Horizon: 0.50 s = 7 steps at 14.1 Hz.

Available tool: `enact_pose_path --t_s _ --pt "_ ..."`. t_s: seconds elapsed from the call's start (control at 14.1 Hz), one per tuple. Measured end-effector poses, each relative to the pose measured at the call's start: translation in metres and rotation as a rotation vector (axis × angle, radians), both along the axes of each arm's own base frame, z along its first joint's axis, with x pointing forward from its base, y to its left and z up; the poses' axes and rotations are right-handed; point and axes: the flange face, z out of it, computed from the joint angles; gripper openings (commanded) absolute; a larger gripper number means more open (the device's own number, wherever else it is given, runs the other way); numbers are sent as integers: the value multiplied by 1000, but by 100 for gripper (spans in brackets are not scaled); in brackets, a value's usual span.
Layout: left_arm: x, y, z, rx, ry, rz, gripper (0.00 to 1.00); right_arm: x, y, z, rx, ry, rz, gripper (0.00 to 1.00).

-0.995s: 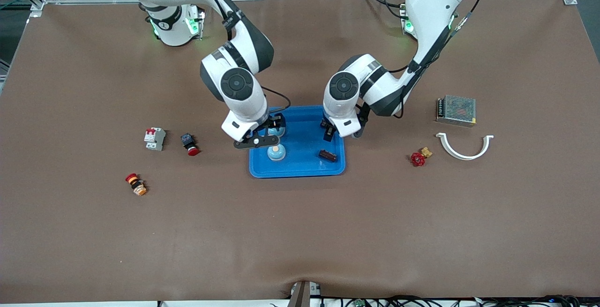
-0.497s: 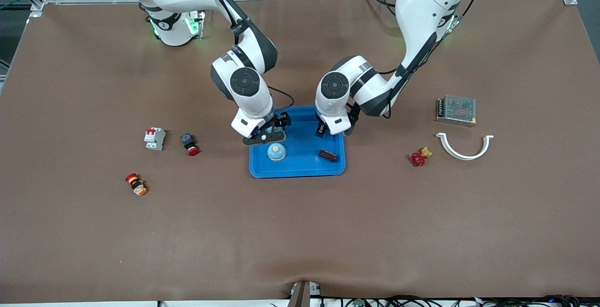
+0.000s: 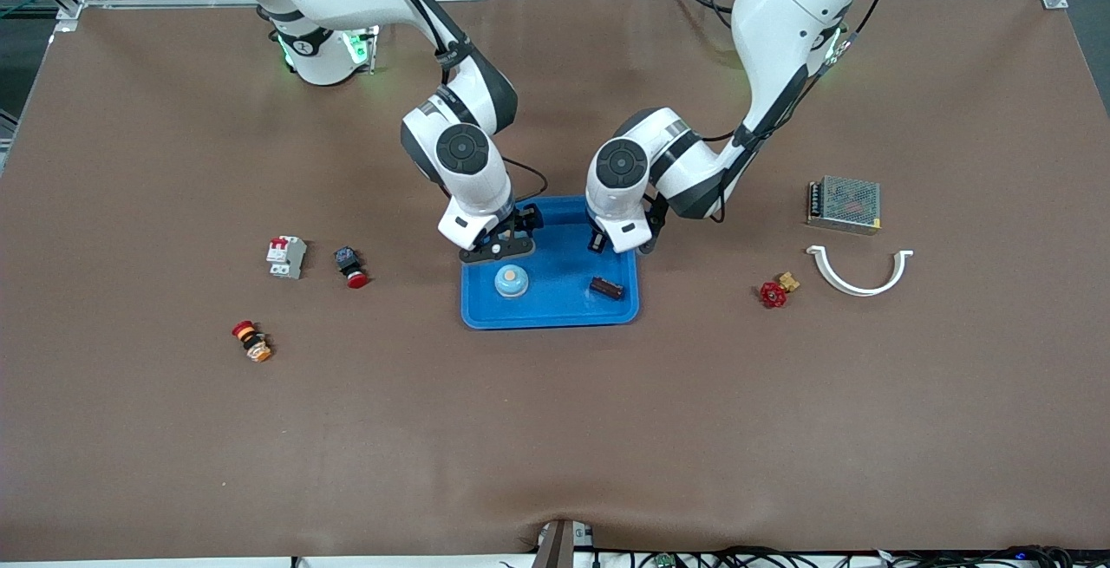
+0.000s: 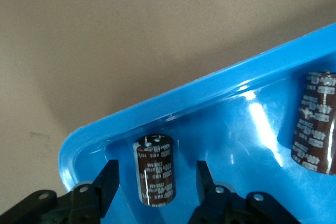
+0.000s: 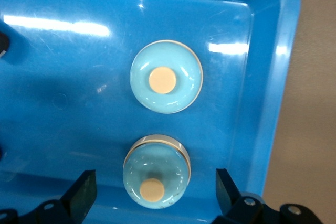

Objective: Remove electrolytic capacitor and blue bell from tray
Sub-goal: 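Close the left gripper on the brown capacitor and lift it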

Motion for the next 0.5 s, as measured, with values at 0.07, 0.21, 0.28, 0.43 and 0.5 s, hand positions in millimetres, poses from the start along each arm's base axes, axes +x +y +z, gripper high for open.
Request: enact_pose_path --t_s 0.07,0.21,0.28,0.43,0.5 --pt "0 0 -2 0 2 0 59 -1 1 -5 -1 1 1 100" --pt "1 0 -6 1 7 2 47 -2 0 -11 -3 4 1 100" --pt "2 0 -7 1 7 3 39 -2 0 -14 -5 7 1 100" --pt "4 0 -10 -1 10 5 0 -4 1 -17 -8 11 3 100" --pt "7 -1 -9 -5 7 5 0 -4 1 -19 -10 13 4 100"
